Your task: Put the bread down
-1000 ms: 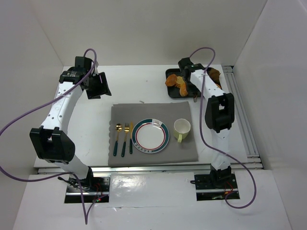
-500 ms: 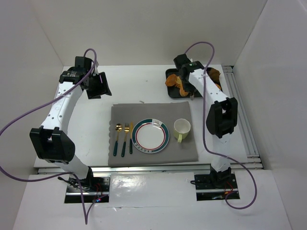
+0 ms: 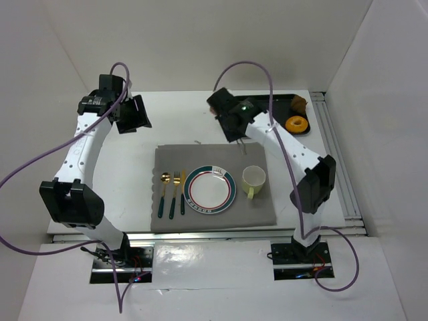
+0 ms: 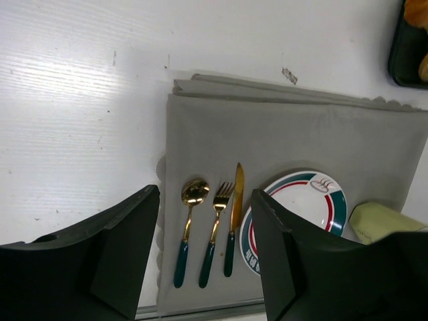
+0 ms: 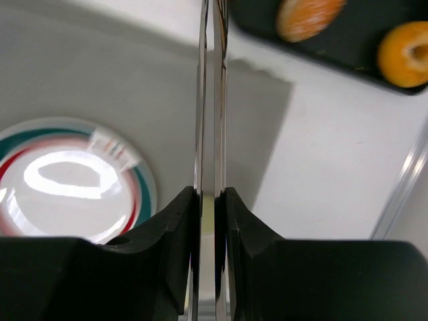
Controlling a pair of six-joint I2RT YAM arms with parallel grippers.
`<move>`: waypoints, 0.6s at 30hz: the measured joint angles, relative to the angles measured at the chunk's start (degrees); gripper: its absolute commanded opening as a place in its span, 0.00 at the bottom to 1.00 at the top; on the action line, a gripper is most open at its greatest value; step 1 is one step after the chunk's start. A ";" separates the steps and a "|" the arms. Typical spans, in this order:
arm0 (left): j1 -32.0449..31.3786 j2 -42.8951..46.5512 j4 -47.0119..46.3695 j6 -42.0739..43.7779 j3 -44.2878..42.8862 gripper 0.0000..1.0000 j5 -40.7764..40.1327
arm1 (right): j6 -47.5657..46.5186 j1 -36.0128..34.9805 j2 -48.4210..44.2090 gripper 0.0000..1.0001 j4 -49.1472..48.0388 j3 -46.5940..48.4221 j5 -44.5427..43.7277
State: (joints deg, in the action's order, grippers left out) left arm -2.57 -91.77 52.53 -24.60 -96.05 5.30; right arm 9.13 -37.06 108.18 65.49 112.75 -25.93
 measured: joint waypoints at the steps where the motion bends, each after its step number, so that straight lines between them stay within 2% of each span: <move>1: 0.37 0.11 0.00 -0.15 -0.35 0.70 -0.35 | 0.02 -2.10 -1.46 0.01 -0.26 -1.46 0.87; 8: 3.21 2.08 0.22 -1.22 -0.79 0.70 -1.77 | 3.19 -16.92 -9.75 0.01 1.84 -14.43 8.46; 13: 3.34 4.20 0.37 -1.25 -0.79 0.70 -2.49 | 6.58 -21.46 -13.57 0.01 3.15 -21.20 10.75; 18: 3.34 5.22 0.61 -1.31 -0.79 0.70 -2.67 | 9.92 -24.92 -16.74 0.01 3.32 -23.85 11.32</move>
State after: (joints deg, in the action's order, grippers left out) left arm 0.78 -86.54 53.15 -25.91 -96.84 2.63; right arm 19.05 -61.98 91.44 68.82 88.90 -14.61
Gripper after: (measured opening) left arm 0.698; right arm 0.295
